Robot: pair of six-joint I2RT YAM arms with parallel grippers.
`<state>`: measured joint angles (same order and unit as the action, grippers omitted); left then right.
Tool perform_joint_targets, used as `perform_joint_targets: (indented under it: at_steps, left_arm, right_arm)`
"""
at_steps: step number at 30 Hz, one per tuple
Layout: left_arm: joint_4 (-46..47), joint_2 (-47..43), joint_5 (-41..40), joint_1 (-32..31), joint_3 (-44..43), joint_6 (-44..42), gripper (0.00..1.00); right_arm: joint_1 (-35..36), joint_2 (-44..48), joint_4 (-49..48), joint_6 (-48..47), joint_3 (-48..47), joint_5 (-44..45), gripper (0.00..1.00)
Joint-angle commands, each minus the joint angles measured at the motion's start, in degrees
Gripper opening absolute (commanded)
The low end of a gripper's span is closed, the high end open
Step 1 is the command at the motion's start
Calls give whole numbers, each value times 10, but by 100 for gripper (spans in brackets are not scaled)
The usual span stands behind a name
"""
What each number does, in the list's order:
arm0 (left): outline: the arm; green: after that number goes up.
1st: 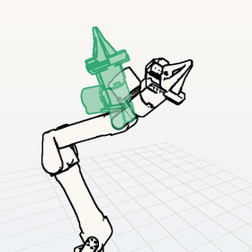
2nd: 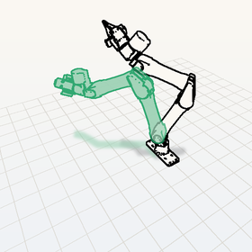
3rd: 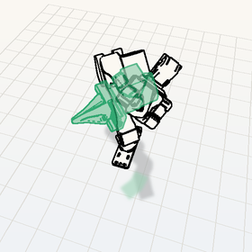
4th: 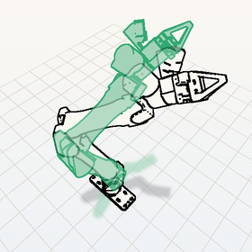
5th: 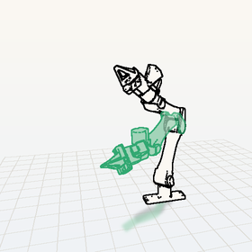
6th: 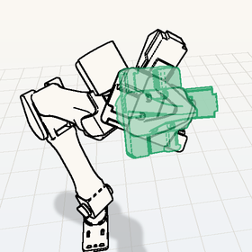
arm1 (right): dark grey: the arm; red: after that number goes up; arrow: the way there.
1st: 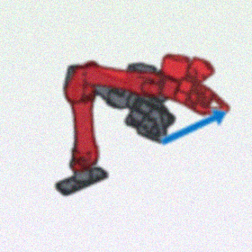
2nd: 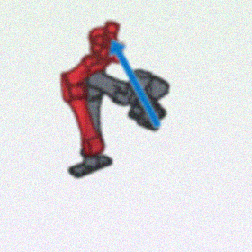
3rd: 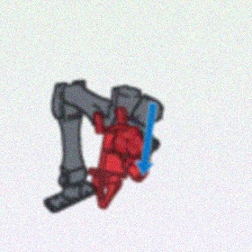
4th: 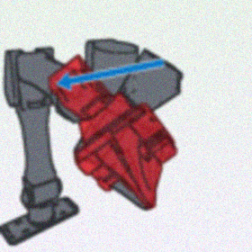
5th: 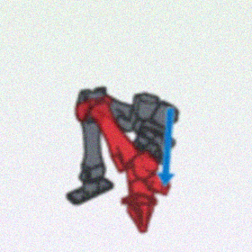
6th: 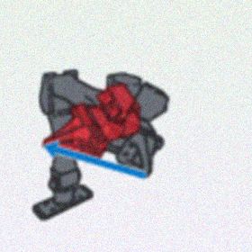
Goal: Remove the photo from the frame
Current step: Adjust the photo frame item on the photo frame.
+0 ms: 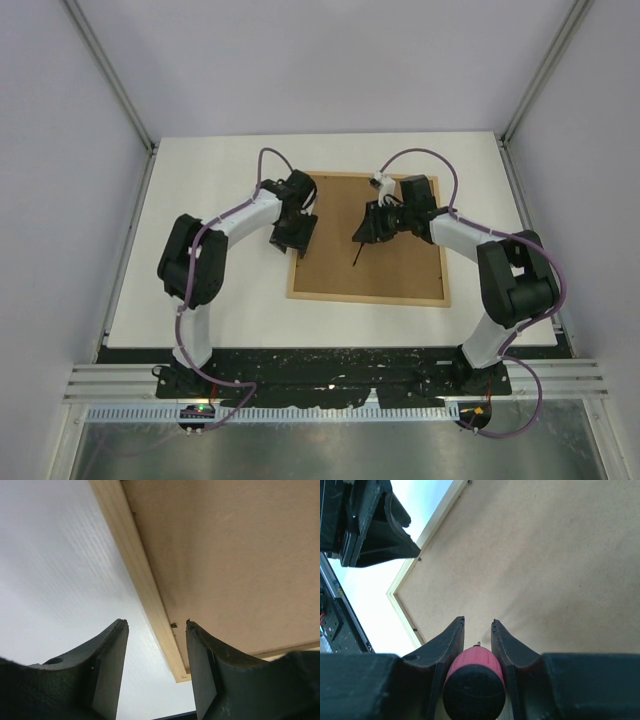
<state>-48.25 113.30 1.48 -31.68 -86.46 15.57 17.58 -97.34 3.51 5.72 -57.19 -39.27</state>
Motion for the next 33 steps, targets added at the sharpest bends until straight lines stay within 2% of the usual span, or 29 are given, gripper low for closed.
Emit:
perform_joint_targets:
  at_steps: [1, 12, 33]
  left_arm:
    - [-4, 3, -51, 6, 8, -18, 54]
    - [-9, 33, -17, -19, 7, -7, 53]
    - [-20, 28, 14, -16, 13, -14, 42]
  right_arm:
    - [2, 9, -32, -22, 6, -17, 8]
    - [2, 7, -48, -21, 9, -37, 8]
    - [2, -14, -57, -15, 16, -26, 8]
